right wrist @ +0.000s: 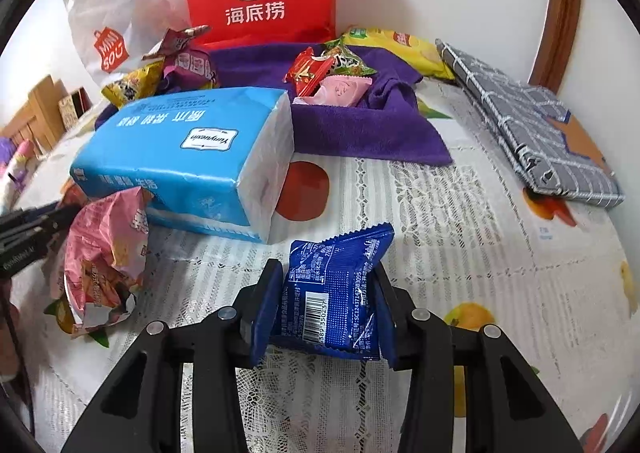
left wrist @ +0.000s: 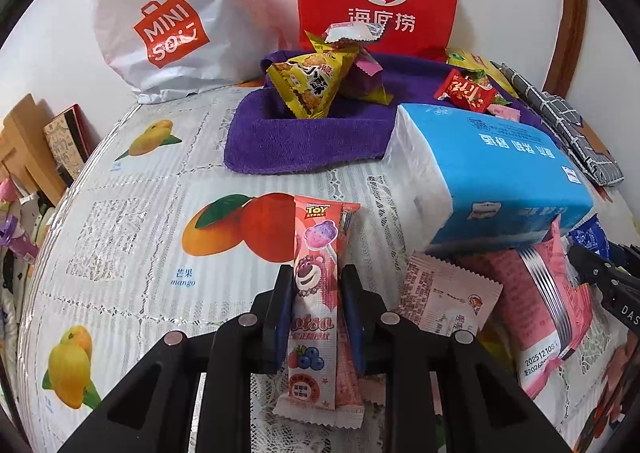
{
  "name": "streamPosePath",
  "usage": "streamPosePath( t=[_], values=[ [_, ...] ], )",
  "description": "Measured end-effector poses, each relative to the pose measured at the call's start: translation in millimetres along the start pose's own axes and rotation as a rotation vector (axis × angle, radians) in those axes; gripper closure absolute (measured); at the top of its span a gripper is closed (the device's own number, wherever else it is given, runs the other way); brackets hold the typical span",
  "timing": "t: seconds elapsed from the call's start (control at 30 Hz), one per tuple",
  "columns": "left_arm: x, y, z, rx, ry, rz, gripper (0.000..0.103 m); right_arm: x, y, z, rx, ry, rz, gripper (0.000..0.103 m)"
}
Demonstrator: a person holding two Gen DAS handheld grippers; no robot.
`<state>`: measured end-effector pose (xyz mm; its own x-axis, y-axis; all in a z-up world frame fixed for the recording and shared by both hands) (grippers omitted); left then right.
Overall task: Organize snacks
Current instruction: 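Carry the blue packet and pink lollipop stick up over the purple towel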
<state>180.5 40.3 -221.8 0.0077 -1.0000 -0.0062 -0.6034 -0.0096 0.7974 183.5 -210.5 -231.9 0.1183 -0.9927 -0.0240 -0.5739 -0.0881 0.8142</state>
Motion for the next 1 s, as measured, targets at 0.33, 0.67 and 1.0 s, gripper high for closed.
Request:
streamPosePath(
  t=[0.33,0.67,1.0],
  values=[
    [0.7,-0.5,1.4,0.0,0.006,0.007,0.079,-3.7,-1.9,-0.2,-0.001,0.01,0.003,0.058],
    [0.7,-0.4,1.4,0.0,0.003,0.009,0.081,-5.7,-2.2,-0.7,-0.001,0.031,0.013,0.057],
    [-7.0,2.4,0.7,-0.035,0.05,0.055,0.085,-8.0,-0.9,-1.0,0.005,0.047,0.007,0.065]
  ],
)
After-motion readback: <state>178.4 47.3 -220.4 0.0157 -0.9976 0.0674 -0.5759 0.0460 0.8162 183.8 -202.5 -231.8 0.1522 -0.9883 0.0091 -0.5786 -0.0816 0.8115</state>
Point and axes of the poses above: each gripper's, at about its wrist camera, not at the fingertips, and y roughly against the way its jaws point, x to its right, z to its underside, the point moved 3 cm from there along -y, roughly the way its jaws point, and after that the axes turned 2 degrees about y, right-handed, at the moved point
